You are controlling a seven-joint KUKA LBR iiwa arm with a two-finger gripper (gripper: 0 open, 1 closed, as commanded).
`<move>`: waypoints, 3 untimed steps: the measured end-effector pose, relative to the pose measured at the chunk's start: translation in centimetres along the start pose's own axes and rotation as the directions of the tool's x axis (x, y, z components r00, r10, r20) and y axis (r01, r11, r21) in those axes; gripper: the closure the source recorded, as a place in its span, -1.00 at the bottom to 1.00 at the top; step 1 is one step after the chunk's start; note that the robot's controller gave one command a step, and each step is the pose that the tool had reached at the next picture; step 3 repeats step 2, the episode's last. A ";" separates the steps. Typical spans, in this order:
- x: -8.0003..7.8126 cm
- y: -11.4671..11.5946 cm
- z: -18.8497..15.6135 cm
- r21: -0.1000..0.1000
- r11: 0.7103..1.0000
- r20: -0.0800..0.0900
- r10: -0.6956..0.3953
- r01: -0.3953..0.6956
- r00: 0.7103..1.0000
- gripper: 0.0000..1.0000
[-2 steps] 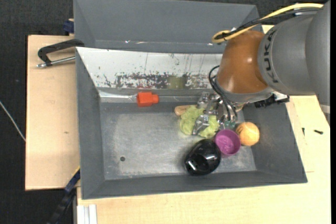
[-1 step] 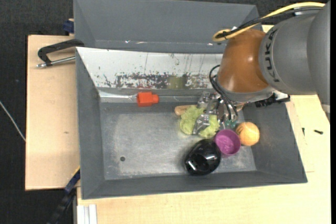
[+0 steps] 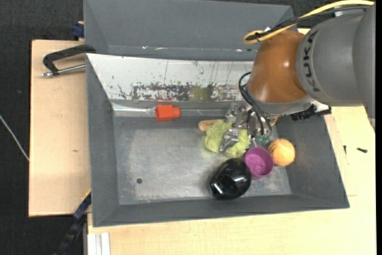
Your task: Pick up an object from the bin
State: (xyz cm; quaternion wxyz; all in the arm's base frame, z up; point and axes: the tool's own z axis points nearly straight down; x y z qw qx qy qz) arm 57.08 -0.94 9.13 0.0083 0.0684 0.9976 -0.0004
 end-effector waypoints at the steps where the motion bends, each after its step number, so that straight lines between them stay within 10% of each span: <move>1: 0.0 0.0 -0.5 -0.001 1.000 -0.004 -0.001 0.001 1.000 1.00; 3: 0.0 0.1 -0.8 -0.001 1.000 -0.007 -0.001 0.001 1.000 1.00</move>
Offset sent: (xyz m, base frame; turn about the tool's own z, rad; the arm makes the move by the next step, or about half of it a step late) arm 0.0001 0.0000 0.0057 0.0000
